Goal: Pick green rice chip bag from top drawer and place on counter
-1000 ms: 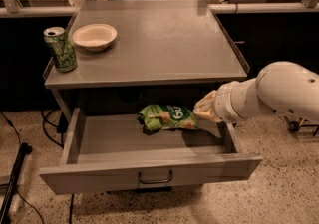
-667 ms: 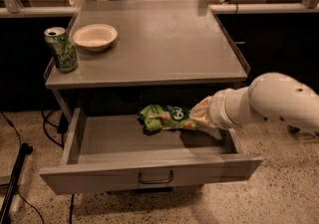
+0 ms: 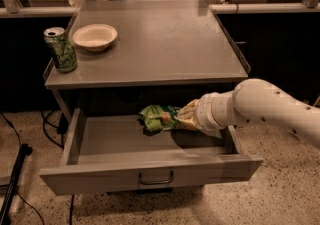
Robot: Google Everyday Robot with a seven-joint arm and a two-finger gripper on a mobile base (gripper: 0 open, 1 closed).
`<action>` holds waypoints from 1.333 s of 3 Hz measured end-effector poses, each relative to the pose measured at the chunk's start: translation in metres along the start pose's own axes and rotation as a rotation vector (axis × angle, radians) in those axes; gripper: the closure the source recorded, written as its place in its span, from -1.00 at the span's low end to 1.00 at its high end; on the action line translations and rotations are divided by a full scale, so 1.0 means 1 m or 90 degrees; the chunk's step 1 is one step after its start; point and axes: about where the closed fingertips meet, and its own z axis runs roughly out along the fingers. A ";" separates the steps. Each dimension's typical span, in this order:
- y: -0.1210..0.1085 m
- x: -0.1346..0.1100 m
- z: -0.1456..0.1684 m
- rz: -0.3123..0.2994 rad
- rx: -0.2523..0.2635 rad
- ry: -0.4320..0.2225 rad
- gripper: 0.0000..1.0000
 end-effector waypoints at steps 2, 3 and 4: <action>0.003 -0.012 0.030 -0.015 -0.017 -0.026 -0.12; 0.004 -0.016 0.044 -0.019 -0.026 -0.034 -0.05; 0.004 -0.016 0.054 -0.018 -0.031 -0.038 -0.04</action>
Offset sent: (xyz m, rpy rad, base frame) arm 0.0170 0.0343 -0.0201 0.0355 -0.0076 0.0607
